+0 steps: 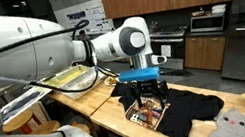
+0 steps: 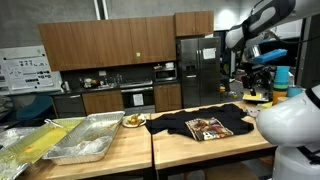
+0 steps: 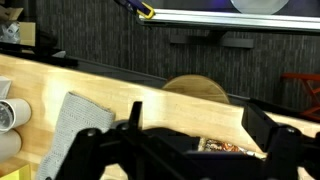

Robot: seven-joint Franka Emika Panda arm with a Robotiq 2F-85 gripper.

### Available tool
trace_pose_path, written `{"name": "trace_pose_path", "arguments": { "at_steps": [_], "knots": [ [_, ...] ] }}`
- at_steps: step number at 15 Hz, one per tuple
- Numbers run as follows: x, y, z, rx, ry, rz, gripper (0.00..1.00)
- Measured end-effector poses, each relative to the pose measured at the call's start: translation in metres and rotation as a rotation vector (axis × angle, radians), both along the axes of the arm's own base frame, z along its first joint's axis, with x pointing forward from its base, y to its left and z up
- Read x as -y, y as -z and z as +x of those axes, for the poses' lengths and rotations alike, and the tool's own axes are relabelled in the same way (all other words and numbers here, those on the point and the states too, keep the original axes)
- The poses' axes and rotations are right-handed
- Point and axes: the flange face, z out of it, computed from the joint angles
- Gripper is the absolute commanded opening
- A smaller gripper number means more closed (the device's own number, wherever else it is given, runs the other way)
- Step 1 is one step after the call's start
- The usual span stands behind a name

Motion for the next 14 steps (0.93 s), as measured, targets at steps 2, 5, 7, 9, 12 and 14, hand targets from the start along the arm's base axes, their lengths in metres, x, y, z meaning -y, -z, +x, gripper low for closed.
{"name": "trace_pose_path", "arguments": {
  "at_steps": [2, 5, 7, 9, 12, 14],
  "knots": [
    [0.000, 0.000, 0.000, 0.000, 0.000, 0.000, 1.00],
    [0.003, 0.001, -0.001, 0.001, 0.008, 0.006, 1.00],
    [0.011, 0.003, -0.002, 0.016, 0.038, 0.014, 1.00],
    [0.023, 0.005, -0.002, 0.057, 0.077, 0.019, 1.00],
    [0.043, 0.011, 0.002, 0.144, 0.132, 0.023, 1.00],
    [0.058, 0.015, 0.006, 0.201, 0.164, 0.024, 1.00]
  ]
}}
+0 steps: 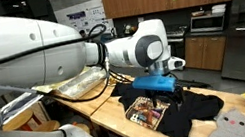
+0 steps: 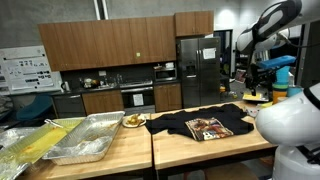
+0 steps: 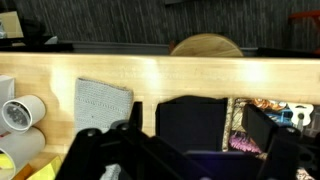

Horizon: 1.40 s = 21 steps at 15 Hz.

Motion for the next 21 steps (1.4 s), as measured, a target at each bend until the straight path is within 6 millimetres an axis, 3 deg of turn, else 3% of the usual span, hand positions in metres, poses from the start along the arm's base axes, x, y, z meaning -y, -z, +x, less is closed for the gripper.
{"name": "trace_pose_path", "arguments": {
  "at_steps": [10, 21],
  "knots": [
    [0.045, 0.027, 0.041, 0.200, 0.145, -0.047, 1.00],
    [0.075, 0.057, 0.081, 0.173, 0.272, 0.007, 1.00]
  ]
}}
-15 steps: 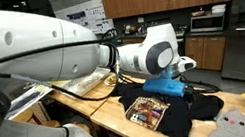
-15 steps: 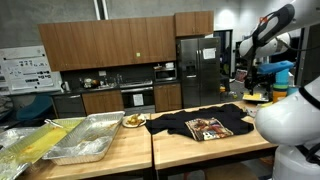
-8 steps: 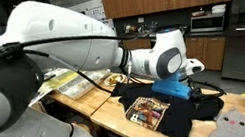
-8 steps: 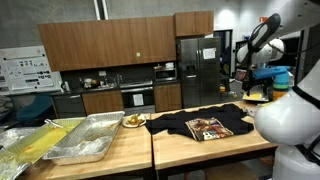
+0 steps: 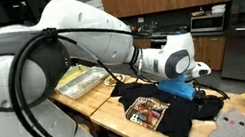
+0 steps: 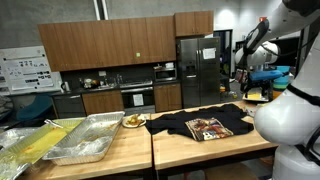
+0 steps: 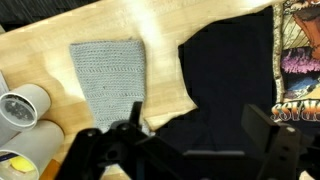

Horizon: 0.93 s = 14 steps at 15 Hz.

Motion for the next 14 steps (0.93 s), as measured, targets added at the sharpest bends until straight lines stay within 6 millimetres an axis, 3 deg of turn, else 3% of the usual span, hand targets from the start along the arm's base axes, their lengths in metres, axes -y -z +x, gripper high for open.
{"name": "trace_pose_path", "arguments": {
  "at_steps": [8, 14],
  "knots": [
    [0.015, 0.017, 0.027, -0.013, 0.042, 0.029, 1.00],
    [0.031, 0.044, 0.035, -0.065, 0.103, 0.036, 1.00]
  ]
}}
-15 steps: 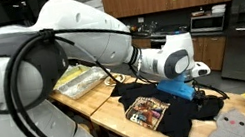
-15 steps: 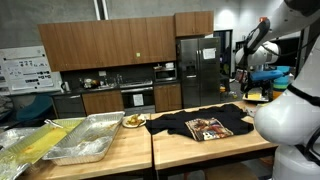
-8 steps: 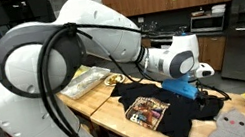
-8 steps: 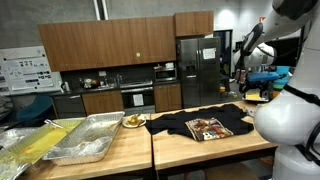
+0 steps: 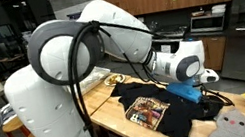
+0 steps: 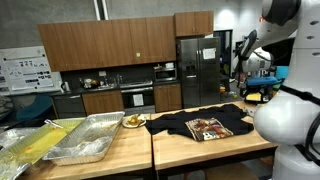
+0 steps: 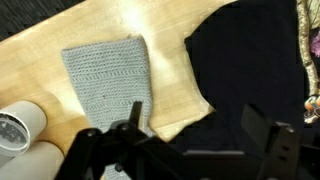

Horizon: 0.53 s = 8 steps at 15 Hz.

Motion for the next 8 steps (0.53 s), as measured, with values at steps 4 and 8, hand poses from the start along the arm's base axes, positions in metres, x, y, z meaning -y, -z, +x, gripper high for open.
{"name": "trace_pose_path", "arguments": {
  "at_steps": [4, 8],
  "knots": [
    [0.017, 0.018, -0.006, -0.034, 0.063, 0.007, 1.00],
    [0.030, 0.035, -0.014, -0.065, 0.121, 0.017, 1.00]
  ]
}}
